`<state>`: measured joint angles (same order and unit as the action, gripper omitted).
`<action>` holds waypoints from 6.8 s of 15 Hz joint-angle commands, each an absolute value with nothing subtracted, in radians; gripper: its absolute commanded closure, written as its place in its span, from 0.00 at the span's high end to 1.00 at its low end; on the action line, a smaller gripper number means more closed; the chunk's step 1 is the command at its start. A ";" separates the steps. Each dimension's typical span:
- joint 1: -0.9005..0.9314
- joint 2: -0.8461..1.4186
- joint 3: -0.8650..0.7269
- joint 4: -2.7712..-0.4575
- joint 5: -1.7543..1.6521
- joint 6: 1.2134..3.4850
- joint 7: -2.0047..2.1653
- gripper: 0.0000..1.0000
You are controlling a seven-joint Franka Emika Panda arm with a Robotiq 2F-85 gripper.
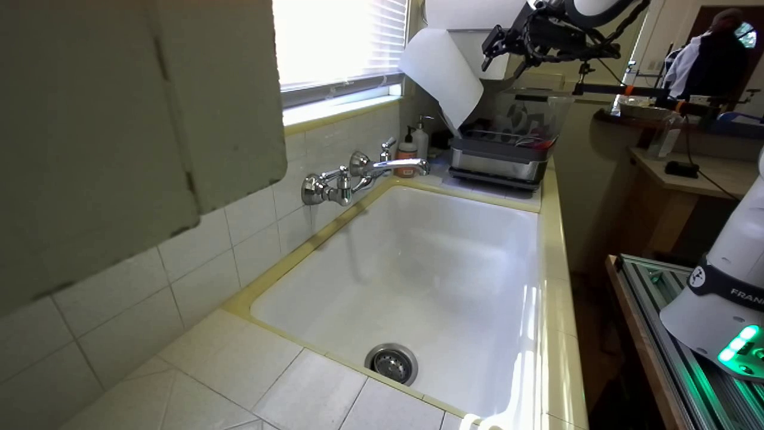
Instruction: Get a piece of paper towel on the right
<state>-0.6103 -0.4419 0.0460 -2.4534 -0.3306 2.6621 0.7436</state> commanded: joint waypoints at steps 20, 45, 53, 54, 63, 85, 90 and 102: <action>-1.068 -0.087 0.308 -2.081 -1.368 3.001 1.192 1.00; -1.120 0.361 0.520 -1.531 -2.526 3.063 2.216 0.96; -1.210 0.451 0.665 -1.501 -2.510 3.071 2.211 0.27; -1.219 0.456 0.679 -1.503 -2.510 3.073 2.212 0.20; -1.246 0.464 0.684 -1.562 -2.480 3.050 2.239 0.00; -0.930 0.276 0.313 -1.865 -1.238 3.019 1.782 0.00; -0.714 0.175 0.113 -1.981 -0.860 3.019 1.507 0.00; -0.480 -0.027 -0.018 -2.054 -0.278 2.648 0.908 0.00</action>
<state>-0.6009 0.0342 0.0998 -2.0278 -0.3675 2.7409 1.0127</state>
